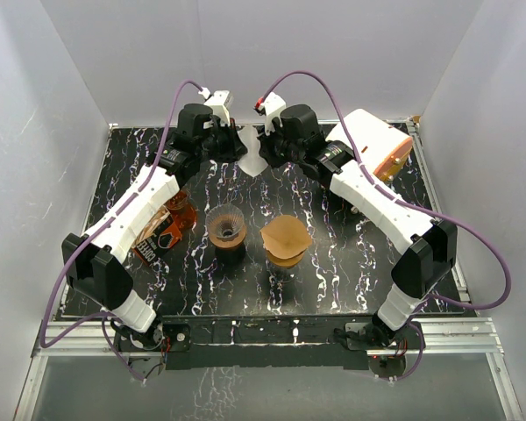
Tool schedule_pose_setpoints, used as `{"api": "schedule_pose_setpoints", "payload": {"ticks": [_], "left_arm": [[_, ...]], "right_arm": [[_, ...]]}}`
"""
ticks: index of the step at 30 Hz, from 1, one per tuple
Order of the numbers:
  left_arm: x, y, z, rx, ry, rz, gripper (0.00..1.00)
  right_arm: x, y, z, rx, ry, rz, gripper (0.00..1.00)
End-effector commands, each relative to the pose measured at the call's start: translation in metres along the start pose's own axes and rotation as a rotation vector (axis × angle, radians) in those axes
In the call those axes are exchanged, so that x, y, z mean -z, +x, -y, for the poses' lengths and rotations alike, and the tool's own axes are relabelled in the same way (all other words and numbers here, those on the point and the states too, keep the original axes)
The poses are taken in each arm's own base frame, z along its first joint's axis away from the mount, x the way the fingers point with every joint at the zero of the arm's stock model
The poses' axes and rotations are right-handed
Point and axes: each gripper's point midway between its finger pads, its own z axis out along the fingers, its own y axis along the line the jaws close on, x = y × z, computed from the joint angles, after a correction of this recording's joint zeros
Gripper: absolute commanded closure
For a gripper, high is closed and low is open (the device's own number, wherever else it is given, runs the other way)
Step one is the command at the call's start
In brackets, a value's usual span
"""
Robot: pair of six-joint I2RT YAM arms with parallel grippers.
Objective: Place the coffee filter in the dripper
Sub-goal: Place the coffee filter in the coffee dripper.
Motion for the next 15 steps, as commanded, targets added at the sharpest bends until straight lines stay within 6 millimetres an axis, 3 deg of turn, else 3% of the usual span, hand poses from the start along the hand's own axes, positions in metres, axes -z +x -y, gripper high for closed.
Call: {"api": "schedule_pose_setpoints", "payload": {"ticks": [1,15], "left_arm": [[0.0173,-0.0204,0.002,-0.062,-0.04,0.067,0.97],[0.0166,-0.0183,0.0004,-0.101,-0.058,0.067,0.79]], "right_arm": [[0.0118,-0.037,0.0009,0.014,0.011,0.106,1.0],[0.0126,-0.0364,0.0043,0.022,0.028,0.105,1.0]]}}
